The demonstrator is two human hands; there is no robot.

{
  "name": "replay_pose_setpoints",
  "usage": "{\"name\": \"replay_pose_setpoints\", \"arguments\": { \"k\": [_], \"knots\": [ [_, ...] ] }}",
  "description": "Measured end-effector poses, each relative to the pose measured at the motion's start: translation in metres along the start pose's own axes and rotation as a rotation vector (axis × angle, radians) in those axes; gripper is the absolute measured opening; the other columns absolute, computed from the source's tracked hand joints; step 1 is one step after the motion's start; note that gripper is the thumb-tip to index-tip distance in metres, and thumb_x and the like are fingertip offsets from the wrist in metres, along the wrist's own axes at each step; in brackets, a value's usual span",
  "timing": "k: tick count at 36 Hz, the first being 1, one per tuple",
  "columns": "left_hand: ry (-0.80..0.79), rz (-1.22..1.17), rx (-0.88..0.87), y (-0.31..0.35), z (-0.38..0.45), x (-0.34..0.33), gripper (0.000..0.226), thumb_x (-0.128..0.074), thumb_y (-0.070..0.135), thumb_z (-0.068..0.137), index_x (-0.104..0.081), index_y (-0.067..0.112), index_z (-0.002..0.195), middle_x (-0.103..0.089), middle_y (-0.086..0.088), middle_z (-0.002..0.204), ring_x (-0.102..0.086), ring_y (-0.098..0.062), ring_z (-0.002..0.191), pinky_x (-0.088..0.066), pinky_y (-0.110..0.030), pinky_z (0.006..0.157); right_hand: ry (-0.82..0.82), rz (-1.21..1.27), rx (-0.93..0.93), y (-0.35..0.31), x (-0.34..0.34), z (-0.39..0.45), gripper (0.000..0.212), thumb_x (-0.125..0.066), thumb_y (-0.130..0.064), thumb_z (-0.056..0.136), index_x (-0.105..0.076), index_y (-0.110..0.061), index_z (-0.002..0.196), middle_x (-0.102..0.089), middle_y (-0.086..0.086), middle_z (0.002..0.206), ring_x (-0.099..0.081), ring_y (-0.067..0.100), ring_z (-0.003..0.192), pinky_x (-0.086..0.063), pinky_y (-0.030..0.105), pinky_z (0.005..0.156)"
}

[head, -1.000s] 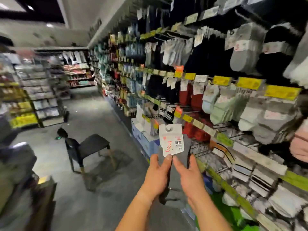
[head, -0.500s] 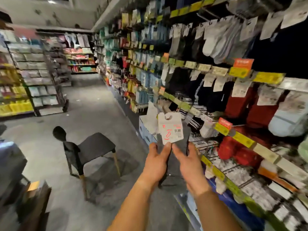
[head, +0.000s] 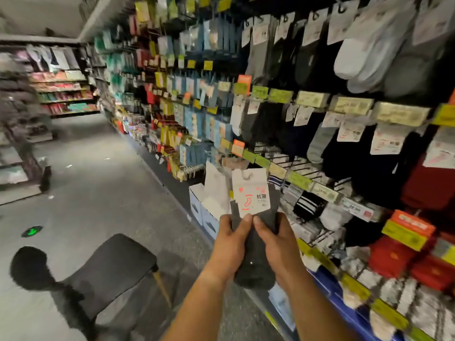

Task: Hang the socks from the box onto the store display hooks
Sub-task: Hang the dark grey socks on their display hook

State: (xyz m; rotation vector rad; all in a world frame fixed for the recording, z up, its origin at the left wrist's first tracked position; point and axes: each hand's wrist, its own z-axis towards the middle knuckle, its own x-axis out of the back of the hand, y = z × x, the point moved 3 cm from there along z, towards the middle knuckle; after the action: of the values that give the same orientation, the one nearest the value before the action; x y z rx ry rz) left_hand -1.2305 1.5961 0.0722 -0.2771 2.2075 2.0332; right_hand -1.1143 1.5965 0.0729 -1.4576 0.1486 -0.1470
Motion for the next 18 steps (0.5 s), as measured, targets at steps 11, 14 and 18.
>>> {"name": "replay_pose_setpoints", "arguments": {
  "k": [11,14,18],
  "knots": [
    [-0.006,-0.059,0.005,0.059,0.222,0.059,0.055,-0.080,0.038,0.082,-0.049,0.006,0.114,-0.072,-0.019,0.113,-0.072,-0.034,0.105,-0.055,-0.058,0.094,0.056,0.013,0.071,0.002,-0.116,0.205,0.038,-0.076,-0.033,0.085,-0.051,-0.033,0.113,-0.066,-0.010,0.107,-0.065,0.006,0.096,-0.054,0.035,0.086],
    [-0.019,-0.091,0.033,0.075,0.271,0.075,0.059,-0.083,0.038,0.079,-0.050,0.006,0.117,-0.070,-0.022,0.117,-0.071,-0.035,0.105,-0.055,-0.058,0.094,0.079,0.004,0.088,-0.002,-0.143,0.247,0.038,-0.075,-0.024,0.086,-0.046,-0.029,0.109,-0.064,-0.009,0.105,-0.064,0.007,0.094,-0.054,0.034,0.083],
    [-0.043,-0.147,0.076,0.085,0.330,0.085,0.051,-0.079,0.026,0.084,-0.051,0.001,0.118,-0.071,-0.024,0.112,-0.073,-0.037,0.100,-0.059,-0.055,0.089,0.135,-0.007,0.064,0.000,-0.163,0.296,0.034,-0.076,-0.026,0.086,-0.044,-0.027,0.097,-0.065,-0.002,0.104,-0.067,0.016,0.093,-0.056,0.036,0.078]
  ]
}}
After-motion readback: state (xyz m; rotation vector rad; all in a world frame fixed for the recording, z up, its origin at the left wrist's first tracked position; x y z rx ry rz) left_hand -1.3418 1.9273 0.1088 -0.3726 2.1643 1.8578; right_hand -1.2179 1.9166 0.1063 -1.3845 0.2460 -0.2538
